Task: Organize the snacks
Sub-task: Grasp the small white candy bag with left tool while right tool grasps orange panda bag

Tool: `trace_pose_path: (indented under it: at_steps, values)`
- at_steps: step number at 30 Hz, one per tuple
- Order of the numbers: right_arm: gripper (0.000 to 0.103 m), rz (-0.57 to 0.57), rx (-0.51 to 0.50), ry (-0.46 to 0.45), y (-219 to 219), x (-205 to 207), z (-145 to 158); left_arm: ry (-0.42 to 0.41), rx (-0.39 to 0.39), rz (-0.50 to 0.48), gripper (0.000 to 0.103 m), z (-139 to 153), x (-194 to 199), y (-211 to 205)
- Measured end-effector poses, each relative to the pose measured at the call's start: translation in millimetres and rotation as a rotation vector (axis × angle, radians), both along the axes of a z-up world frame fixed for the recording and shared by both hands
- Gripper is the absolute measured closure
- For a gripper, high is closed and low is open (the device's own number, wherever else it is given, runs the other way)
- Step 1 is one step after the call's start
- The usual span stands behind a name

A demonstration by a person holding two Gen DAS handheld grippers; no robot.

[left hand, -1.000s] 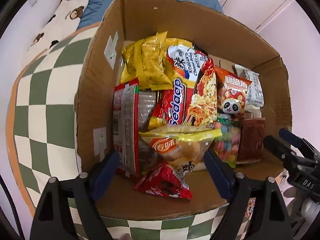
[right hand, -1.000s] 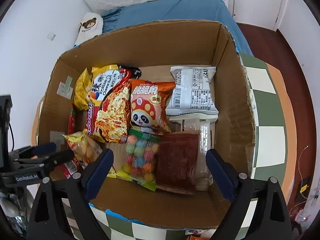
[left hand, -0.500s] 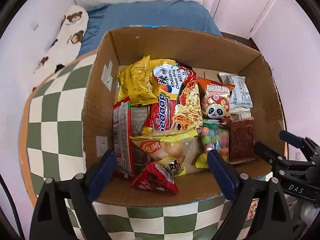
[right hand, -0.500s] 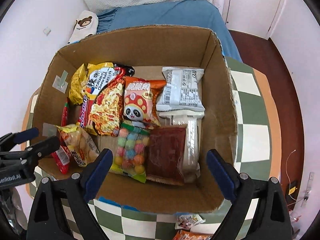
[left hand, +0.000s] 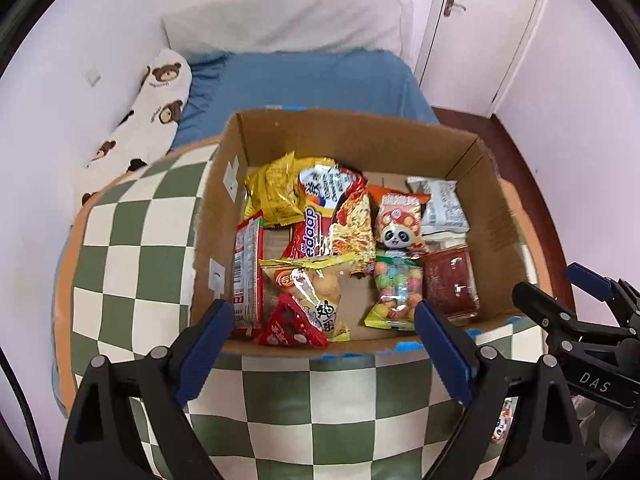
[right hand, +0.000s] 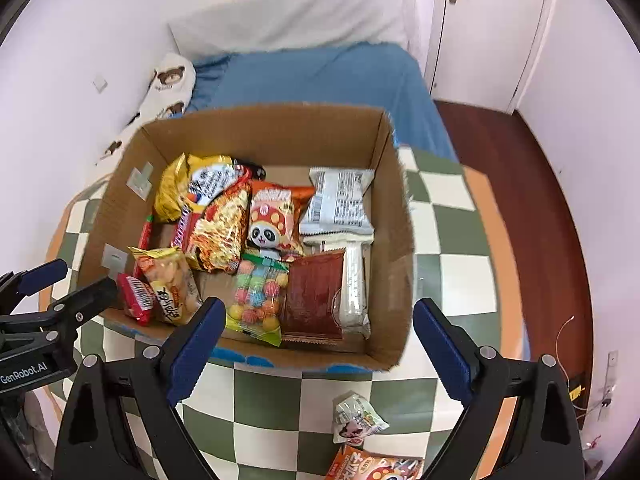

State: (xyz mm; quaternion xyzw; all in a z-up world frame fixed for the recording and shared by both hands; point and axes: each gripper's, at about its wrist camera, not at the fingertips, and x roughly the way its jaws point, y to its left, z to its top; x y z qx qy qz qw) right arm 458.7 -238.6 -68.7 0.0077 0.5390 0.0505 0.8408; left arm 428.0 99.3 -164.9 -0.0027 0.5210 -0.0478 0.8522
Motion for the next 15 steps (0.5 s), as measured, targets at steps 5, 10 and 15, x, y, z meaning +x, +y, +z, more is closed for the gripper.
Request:
trace_pose_path:
  at_steps: [5, 10, 15]
  values:
    - [0.006, 0.005, 0.024, -0.064, -3, -26, 30, -0.070, -0.015, 0.002, 0.010, 29, -25, -2]
    - [0.006, -0.003, 0.040, -0.130, -6, -53, 57, -0.141, -0.003, -0.005, 0.010, 55, -51, -4]
    - [0.006, -0.011, 0.049, -0.185, -11, -81, 79, -0.213, 0.027, -0.025, 0.010, 74, -80, -9]
